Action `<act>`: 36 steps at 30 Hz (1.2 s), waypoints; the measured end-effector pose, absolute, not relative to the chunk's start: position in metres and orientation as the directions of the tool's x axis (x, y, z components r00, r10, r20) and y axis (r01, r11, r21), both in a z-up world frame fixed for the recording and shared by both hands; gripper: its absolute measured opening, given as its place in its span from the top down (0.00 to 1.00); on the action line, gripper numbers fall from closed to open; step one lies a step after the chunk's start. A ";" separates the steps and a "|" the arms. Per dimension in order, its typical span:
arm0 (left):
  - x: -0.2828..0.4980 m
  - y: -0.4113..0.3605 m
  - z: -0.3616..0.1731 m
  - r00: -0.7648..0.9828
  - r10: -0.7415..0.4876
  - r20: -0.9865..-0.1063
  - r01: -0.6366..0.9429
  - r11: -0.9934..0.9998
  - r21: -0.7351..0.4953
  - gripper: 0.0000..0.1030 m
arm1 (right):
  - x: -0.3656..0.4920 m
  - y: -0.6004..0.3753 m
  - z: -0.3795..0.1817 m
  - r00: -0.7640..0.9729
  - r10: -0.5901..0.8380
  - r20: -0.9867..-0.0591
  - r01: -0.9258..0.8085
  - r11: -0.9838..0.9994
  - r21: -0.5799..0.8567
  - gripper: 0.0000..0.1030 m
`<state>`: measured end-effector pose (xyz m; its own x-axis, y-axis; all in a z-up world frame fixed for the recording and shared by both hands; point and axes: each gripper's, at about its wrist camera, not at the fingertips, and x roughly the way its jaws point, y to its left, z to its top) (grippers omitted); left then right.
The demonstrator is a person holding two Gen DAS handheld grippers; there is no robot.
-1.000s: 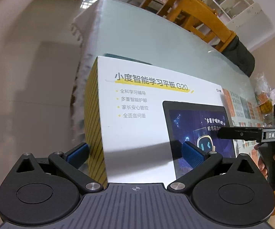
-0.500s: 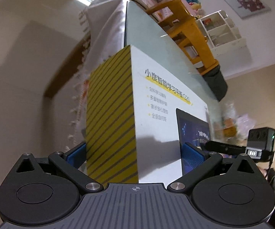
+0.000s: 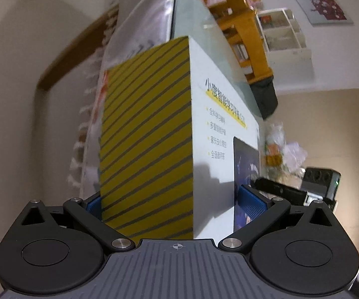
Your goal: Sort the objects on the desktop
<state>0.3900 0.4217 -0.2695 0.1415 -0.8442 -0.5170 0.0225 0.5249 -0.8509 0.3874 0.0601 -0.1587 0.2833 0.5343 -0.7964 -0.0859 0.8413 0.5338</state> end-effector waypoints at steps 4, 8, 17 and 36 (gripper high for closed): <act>0.388 0.430 -0.279 0.109 -0.869 -0.482 0.006 0.485 -0.874 0.00 | 0.383 0.068 -0.162 0.274 0.557 -0.784 -0.098 0.827 0.553 0.00; 0.386 0.432 -0.291 0.075 -0.898 -0.434 -0.008 0.435 -0.900 0.00 | 0.381 0.071 -0.163 0.280 0.565 -0.776 -0.091 0.821 0.564 0.00; 0.387 0.437 -0.292 0.123 -0.904 -0.410 0.080 0.420 -0.904 0.01 | 0.377 0.074 -0.162 0.277 0.556 -0.783 -0.060 0.824 0.564 0.00; 0.399 0.477 -0.317 0.099 -0.932 -0.348 0.042 0.353 -0.935 0.00 | 0.377 0.052 -0.209 0.169 0.782 -0.600 0.043 0.602 0.797 0.00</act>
